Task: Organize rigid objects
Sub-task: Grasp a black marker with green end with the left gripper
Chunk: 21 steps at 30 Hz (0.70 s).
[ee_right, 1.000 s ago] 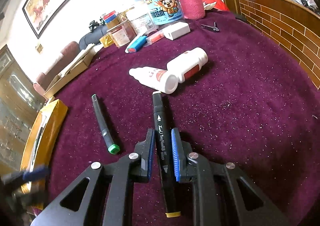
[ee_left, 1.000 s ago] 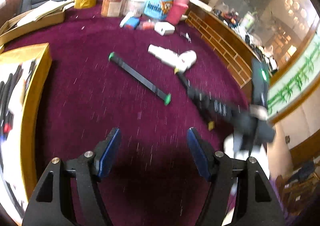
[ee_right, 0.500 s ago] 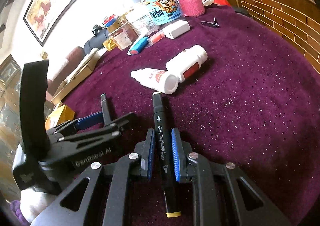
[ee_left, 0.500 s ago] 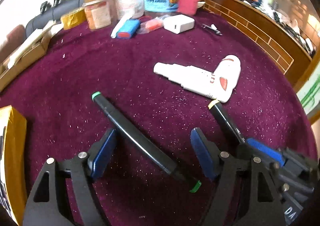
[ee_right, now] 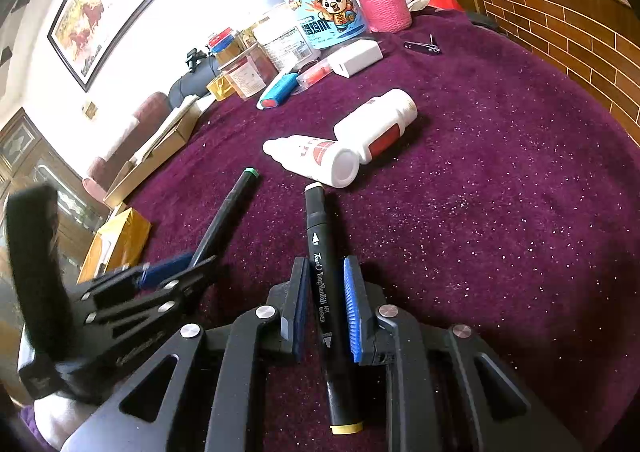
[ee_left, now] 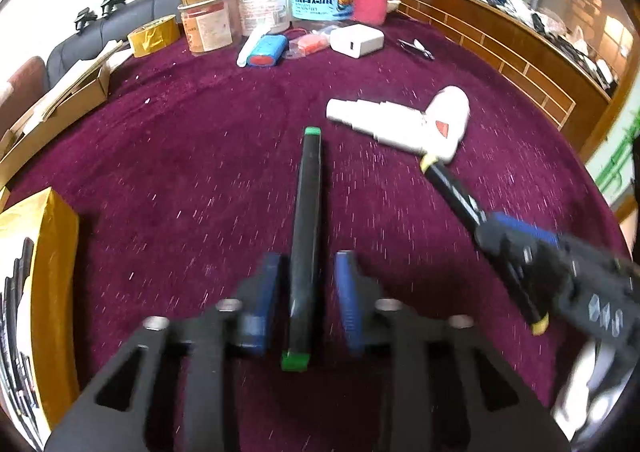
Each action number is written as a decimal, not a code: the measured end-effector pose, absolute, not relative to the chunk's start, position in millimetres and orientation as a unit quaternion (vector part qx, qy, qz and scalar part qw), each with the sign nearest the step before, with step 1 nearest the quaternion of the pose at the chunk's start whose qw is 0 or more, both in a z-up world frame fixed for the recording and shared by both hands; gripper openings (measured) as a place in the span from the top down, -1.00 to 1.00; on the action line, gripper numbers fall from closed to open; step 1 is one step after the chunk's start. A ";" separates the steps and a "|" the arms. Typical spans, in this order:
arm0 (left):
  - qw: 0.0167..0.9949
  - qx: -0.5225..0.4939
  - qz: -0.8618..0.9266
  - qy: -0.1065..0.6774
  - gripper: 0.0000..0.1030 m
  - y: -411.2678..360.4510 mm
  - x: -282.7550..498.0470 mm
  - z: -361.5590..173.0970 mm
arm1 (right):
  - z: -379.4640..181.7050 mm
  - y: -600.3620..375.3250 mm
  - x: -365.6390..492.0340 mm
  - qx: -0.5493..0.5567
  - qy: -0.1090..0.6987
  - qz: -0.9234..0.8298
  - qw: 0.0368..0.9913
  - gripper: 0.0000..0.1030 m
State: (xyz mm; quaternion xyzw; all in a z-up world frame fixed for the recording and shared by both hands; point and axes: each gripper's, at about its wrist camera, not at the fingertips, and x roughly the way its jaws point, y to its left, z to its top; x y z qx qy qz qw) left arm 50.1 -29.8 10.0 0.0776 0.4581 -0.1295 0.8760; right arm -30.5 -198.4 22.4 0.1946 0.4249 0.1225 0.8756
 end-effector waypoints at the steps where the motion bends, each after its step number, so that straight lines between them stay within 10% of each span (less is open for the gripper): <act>1: 0.878 0.081 -0.126 0.454 -0.15 -31.4 54.1 8.4 | 22.4 -197.9 -30.5 0.193 0.425 0.122 0.876 0.69; 4: 0.885 0.074 -0.138 0.438 -0.10 -31.1 64.2 6.0 | 22.1 -197.5 -30.7 0.193 0.424 0.121 0.876 0.69; 7: 0.878 0.081 -0.166 0.441 0.78 -28.3 54.2 10.6 | 22.3 -197.3 -30.5 0.192 0.424 0.121 0.877 0.69; 21: 0.876 -0.044 -0.227 0.422 0.77 37.2 -45.2 47.8 | 24.0 -191.6 -32.1 0.178 0.425 0.108 0.881 0.69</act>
